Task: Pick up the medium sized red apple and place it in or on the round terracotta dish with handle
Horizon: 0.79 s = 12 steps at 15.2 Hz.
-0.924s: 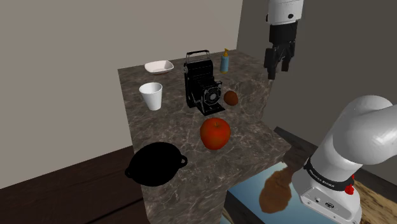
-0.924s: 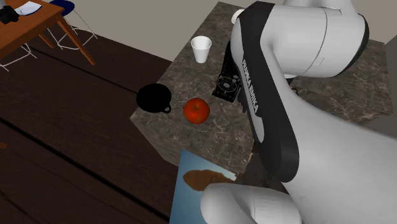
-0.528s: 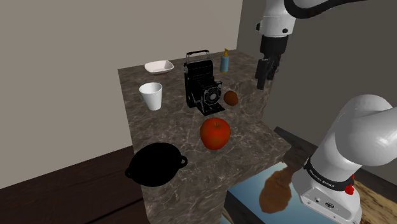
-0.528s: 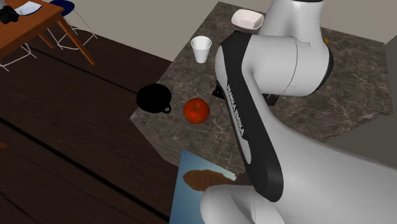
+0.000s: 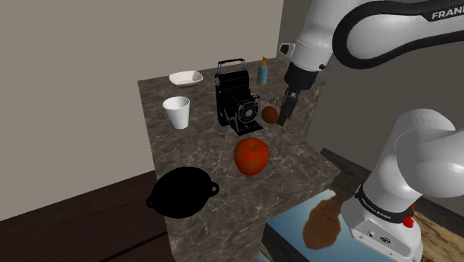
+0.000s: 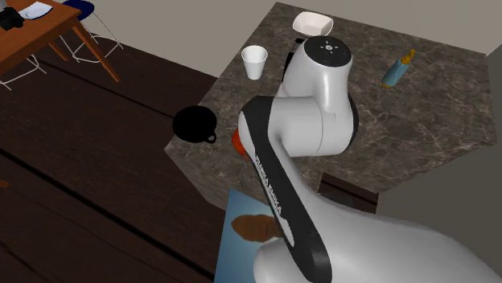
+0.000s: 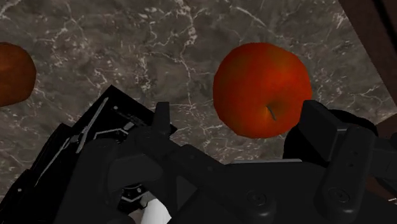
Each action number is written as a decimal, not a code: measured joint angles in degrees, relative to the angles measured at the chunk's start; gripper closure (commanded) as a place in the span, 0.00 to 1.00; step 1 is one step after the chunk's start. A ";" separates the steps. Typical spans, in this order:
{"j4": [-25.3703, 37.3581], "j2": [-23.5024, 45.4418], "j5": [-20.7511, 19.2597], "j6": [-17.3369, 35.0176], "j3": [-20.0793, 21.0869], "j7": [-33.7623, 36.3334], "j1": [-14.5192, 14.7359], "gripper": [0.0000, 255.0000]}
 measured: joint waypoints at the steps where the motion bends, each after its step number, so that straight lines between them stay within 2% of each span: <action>1: -1.21 0.60 0.74 3.57 0.23 -1.32 1.57 0.00; 6: -6.98 1.62 3.96 19.48 0.62 -7.89 9.32 0.00; 12: -8.39 7.34 5.18 28.02 0.60 -9.29 11.34 0.00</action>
